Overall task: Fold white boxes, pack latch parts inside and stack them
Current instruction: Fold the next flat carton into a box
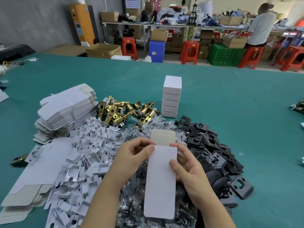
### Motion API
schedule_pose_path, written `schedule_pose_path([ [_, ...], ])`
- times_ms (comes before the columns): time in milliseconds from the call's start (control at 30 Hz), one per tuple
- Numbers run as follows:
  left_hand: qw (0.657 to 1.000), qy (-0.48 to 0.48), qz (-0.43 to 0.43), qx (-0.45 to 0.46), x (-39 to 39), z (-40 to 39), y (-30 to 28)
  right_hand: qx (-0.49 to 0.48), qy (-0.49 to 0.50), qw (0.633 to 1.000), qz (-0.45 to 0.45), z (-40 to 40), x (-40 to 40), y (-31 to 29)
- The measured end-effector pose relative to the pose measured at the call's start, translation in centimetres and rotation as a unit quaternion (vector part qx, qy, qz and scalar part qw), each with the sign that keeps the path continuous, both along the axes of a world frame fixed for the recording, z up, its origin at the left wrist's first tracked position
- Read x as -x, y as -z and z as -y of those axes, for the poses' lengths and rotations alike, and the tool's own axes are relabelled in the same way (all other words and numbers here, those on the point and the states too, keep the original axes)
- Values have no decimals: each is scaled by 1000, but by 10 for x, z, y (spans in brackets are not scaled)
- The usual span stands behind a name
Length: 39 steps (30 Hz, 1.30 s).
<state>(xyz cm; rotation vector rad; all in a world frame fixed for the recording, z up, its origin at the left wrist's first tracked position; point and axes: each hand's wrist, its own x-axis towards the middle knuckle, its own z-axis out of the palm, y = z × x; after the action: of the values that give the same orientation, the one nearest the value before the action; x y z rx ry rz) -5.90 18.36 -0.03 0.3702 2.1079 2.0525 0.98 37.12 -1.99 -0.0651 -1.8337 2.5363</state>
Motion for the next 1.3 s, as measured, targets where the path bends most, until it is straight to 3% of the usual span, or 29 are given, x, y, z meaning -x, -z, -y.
schedule_pose_path([
  [367, 1000, 19, 1, 20, -2, -1, 1, 13, 67, 997, 23, -4, 2, 2],
  [1167, 1000, 2, 0, 3, 0, -5, 5, 22, 91, 996, 2, -6, 3, -2],
  [1300, 999, 44, -4, 27, 1, -5, 6, 2, 89, 996, 6, -6, 3, -1],
])
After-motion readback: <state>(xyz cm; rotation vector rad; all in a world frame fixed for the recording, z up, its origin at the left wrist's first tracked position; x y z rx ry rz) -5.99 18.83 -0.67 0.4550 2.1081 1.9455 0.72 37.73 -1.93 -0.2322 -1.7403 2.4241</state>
